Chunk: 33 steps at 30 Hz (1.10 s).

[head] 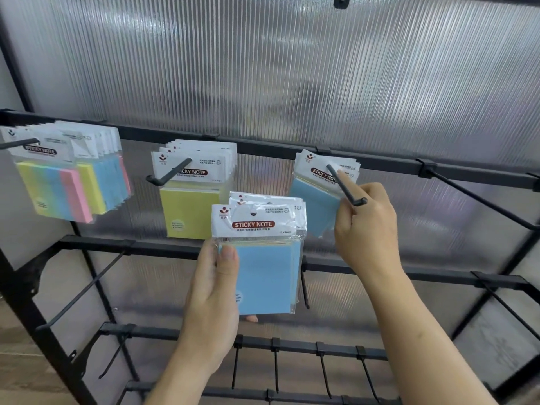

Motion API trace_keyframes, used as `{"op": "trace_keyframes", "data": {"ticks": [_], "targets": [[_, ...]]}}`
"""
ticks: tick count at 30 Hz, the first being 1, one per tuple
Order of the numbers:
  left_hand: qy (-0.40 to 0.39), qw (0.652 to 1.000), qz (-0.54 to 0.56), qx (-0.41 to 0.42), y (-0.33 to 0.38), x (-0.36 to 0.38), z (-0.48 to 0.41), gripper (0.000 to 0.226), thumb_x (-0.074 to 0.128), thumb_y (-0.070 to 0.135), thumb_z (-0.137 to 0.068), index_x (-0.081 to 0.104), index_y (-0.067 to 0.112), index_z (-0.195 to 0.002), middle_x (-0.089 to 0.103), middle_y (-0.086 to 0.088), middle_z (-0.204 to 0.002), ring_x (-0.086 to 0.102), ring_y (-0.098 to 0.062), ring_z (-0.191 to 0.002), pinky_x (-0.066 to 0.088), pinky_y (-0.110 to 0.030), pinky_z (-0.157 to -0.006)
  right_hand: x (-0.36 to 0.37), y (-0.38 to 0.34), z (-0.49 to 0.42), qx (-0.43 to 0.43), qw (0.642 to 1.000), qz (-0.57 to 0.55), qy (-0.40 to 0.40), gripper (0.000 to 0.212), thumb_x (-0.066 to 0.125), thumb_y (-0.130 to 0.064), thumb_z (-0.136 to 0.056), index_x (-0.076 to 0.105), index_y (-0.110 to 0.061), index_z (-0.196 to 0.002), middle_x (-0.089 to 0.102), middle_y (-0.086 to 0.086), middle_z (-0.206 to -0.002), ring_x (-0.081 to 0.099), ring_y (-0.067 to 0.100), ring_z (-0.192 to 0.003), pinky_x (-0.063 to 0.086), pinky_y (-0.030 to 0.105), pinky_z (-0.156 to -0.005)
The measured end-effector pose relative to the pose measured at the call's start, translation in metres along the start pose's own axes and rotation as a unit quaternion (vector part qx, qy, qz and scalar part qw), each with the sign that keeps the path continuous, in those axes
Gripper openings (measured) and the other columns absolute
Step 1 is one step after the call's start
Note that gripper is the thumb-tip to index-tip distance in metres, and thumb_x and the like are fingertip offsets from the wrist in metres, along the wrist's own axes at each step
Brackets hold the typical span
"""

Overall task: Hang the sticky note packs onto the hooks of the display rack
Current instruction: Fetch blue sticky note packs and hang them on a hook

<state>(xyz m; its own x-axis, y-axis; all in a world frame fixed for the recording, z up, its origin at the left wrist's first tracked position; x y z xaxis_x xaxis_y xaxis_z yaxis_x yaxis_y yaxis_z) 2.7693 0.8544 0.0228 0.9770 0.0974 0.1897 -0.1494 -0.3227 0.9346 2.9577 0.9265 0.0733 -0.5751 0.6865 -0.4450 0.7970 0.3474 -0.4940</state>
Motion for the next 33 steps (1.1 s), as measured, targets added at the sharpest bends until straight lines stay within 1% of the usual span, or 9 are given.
{"op": "trace_keyframes", "data": {"ticks": [3,8,10,14,19,23,27,30,33], "targets": [[-0.004,1.0,-0.001,0.005,0.002,0.001,0.002,0.029,0.035,0.056,-0.086,0.058,0.051,-0.104,0.071,0.014,-0.095,0.069,-0.012,-0.072,0.049,-0.03,-0.043,-0.01,-0.005,0.014,-0.003,0.999,-0.013,0.031,0.027,0.049,-0.012,-0.092,0.067,-0.009,-0.112,0.05,0.0,-0.09,0.048,0.012,-0.072,0.035,0.01,-0.063],[-0.007,1.0,0.027,0.002,0.006,0.008,0.005,0.028,0.036,0.055,-0.086,0.061,0.053,-0.098,0.072,0.012,-0.093,0.07,-0.012,-0.071,0.048,-0.028,-0.041,-0.024,-0.035,0.044,-0.025,0.967,-0.248,-0.051,0.021,0.057,-0.036,-0.086,0.064,-0.021,-0.073,0.061,-0.006,-0.062,0.055,0.007,-0.053,0.041,0.018,-0.046],[-0.009,0.999,0.045,0.006,0.009,0.011,0.006,0.029,0.036,0.054,-0.086,0.062,0.054,-0.099,0.073,0.012,-0.097,0.071,-0.01,-0.076,0.051,-0.029,-0.042,-0.025,-0.045,0.05,-0.012,0.958,-0.284,-0.048,0.022,0.062,-0.042,-0.081,0.063,-0.021,-0.075,0.063,0.001,-0.067,0.057,0.015,-0.056,0.047,0.027,-0.046],[-0.021,0.998,0.06,0.017,0.011,0.013,0.008,0.025,0.042,0.051,-0.088,0.063,0.05,-0.101,0.074,0.01,-0.1,0.072,-0.013,-0.081,0.053,-0.029,-0.044,-0.028,-0.054,0.056,-0.003,0.946,-0.324,-0.005,0.02,0.072,-0.039,-0.073,0.06,-0.023,-0.077,0.06,-0.005,-0.068,0.053,0.005,-0.055,0.042,0.012,-0.052],[-0.049,0.995,0.074,0.037,0.008,0.014,0.01,0.033,0.051,0.055,-0.08,0.063,0.046,-0.109,0.071,0.006,-0.117,0.068,-0.015,-0.104,0.059,-0.032,-0.074,-0.029,-0.056,0.061,-0.028,0.958,-0.286,0.029,0.009,0.071,-0.017,-0.08,0.063,-0.022,-0.077,0.063,-0.007,-0.066,0.056,0.003,-0.058,0.043,0.011,-0.055],[-0.048,0.996,0.078,0.002,0.008,0.014,0.014,0.03,0.045,0.062,-0.083,0.063,0.05,-0.103,0.073,0.006,-0.104,0.071,-0.015,-0.086,0.055,-0.034,-0.049,-0.031,-0.057,0.064,-0.035,0.96,-0.271,0.056,0.017,0.064,-0.01,-0.084,0.06,-0.026,-0.079,0.063,-0.02,-0.068,0.058,-0.004,-0.061,0.041,0.006,-0.056],[-0.03,0.996,0.084,-0.003,0.007,0.012,0.012,0.031,0.039,0.055,-0.086,0.064,0.048,-0.104,0.073,0.006,-0.106,0.069,-0.017,-0.091,0.053,-0.035,-0.062,-0.034,-0.059,0.065,-0.04,0.957,-0.269,0.102,0.022,0.059,-0.012,-0.089,0.052,-0.032,-0.085,0.063,-0.009,-0.075,0.056,-0.001,-0.058,0.041,0.009,-0.053],[-0.023,0.996,0.086,0.001,0.008,0.013,0.011,0.03,0.039,0.049,-0.088,0.063,0.04,-0.103,0.073,0.001,-0.094,0.066,-0.017,-0.067,0.045,-0.028,-0.042,-0.039,-0.06,0.063,-0.066,0.944,-0.282,0.16,0.028,0.057,-0.006,-0.09,0.047,-0.031,-0.096,0.062,-0.021,-0.075,0.056,-0.002,-0.058,0.039,0.01,-0.051],[-0.006,0.997,0.075,0.015,0.005,0.011,0.009,0.031,0.039,0.048,-0.089,0.064,0.036,-0.103,0.069,-0.004,-0.086,0.053,-0.023,-0.048,0.043,-0.028,-0.039,-0.045,-0.056,0.061,-0.094,0.933,-0.283,0.201,0.031,0.052,0.002,-0.091,0.046,-0.024,-0.106,0.061,-0.031,-0.08,0.058,-0.002,-0.061,0.04,0.012,-0.049]]}}
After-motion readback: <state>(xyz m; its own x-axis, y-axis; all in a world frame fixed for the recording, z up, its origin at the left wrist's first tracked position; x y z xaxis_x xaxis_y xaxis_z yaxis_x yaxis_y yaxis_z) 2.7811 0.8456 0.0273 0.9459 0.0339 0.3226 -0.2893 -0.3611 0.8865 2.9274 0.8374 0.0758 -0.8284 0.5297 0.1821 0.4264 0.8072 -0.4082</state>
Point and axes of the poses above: each hand's wrist, its own z-axis away from the middle knuckle, its own x-axis out of the palm, y = z × x, the point moved 1 cm from there along -z, towards the middle knuckle
